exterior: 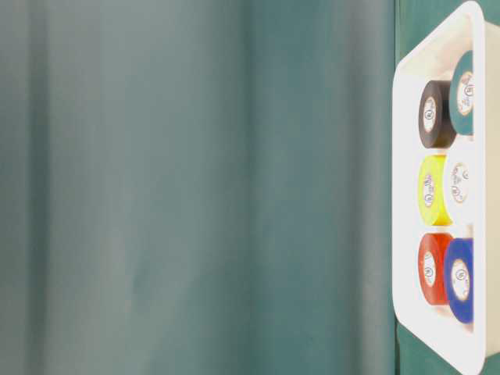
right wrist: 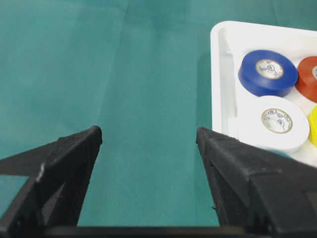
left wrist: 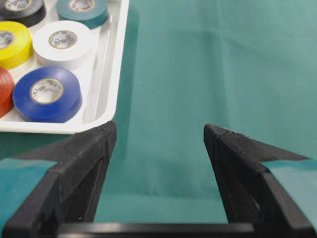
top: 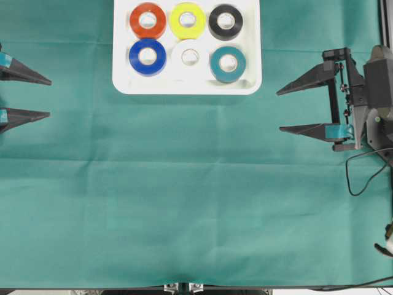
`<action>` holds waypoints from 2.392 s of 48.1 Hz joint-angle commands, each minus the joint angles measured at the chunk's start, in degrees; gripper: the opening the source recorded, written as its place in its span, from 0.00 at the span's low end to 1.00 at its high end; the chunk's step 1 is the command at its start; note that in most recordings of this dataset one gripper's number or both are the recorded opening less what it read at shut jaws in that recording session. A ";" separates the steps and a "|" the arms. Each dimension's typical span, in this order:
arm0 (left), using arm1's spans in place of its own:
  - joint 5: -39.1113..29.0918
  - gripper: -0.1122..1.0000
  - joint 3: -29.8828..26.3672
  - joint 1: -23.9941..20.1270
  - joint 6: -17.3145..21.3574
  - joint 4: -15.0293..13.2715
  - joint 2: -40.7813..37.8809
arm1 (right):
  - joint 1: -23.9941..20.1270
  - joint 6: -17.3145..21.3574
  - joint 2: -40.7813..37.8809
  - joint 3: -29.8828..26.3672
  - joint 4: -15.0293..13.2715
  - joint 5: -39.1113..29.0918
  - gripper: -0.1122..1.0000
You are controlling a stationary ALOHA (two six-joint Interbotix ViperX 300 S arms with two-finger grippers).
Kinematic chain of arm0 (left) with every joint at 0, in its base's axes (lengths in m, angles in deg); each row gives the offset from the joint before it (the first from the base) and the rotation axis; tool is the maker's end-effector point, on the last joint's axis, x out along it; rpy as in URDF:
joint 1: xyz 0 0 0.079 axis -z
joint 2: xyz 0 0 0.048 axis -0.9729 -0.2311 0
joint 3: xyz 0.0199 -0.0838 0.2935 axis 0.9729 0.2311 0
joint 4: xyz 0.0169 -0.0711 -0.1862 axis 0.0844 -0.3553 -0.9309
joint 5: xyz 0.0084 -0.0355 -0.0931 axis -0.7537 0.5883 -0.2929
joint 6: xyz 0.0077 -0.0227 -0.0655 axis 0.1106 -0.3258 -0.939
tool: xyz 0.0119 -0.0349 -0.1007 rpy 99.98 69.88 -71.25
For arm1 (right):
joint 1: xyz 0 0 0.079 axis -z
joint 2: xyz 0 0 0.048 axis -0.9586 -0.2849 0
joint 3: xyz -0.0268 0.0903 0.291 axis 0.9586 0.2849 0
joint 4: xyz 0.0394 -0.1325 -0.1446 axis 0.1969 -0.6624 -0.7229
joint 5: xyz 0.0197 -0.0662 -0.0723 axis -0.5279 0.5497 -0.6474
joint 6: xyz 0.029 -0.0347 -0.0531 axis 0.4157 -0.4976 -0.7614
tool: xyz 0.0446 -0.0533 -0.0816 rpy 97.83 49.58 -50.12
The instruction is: Put the tape alternately from left to right into the white case.
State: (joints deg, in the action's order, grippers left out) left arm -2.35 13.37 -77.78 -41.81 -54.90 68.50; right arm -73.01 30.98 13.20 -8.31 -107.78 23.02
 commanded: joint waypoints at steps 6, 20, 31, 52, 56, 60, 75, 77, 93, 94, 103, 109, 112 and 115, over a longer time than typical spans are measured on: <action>0.26 0.95 -0.35 -0.09 0.09 -0.09 -0.35 | 0.09 0.09 0.70 -0.18 0.18 0.62 0.85; 0.26 0.95 0.44 -0.18 0.00 -0.09 3.08 | 0.09 0.09 1.49 0.44 0.18 0.62 0.85; 0.26 0.95 1.58 -0.35 0.00 -0.09 5.01 | 0.09 0.09 1.93 0.97 0.26 0.53 0.85; 0.09 0.95 1.93 -1.23 -0.09 -0.09 5.01 | 0.09 0.18 5.98 3.08 0.62 0.44 0.85; 0.09 0.95 1.93 -1.23 -0.09 0.00 5.01 | 0.09 0.18 6.42 3.34 0.62 0.44 0.85; 0.09 0.95 1.93 -1.23 -0.09 -0.09 5.01 | 0.09 0.18 6.50 3.43 0.62 0.53 0.85; 0.09 0.95 1.93 -1.32 -0.09 -0.09 5.01 | 0.09 0.18 6.50 3.60 0.62 0.62 0.85; 0.09 0.95 1.93 -1.32 -0.09 -0.09 5.01 | 0.09 0.18 6.50 3.60 0.62 0.53 0.85; 0.09 0.95 1.93 -1.32 -0.09 -0.09 5.01 | 0.09 0.18 6.50 3.60 0.62 0.62 0.85; 0.00 0.95 1.93 -1.32 -0.09 -0.09 5.01 | 0.09 0.18 6.50 3.60 0.70 0.62 0.85; 0.09 0.95 1.93 -1.32 -0.09 -0.09 5.01 | 0.09 0.18 6.50 3.60 0.62 0.62 0.85; 0.09 0.95 1.93 -1.32 -0.09 -0.09 5.01 | 0.09 0.18 6.50 3.69 0.62 0.53 0.85; 0.09 0.95 1.93 -1.32 -0.09 -0.09 5.10 | 0.09 0.18 6.50 3.69 0.70 0.53 0.85; 0.09 0.95 1.93 -1.32 -0.09 0.00 5.01 | 0.09 0.18 6.50 3.69 0.70 0.53 0.85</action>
State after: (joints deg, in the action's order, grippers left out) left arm -2.61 16.00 -78.92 -41.89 -54.90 73.95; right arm -73.01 31.07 19.88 -4.09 -107.25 23.11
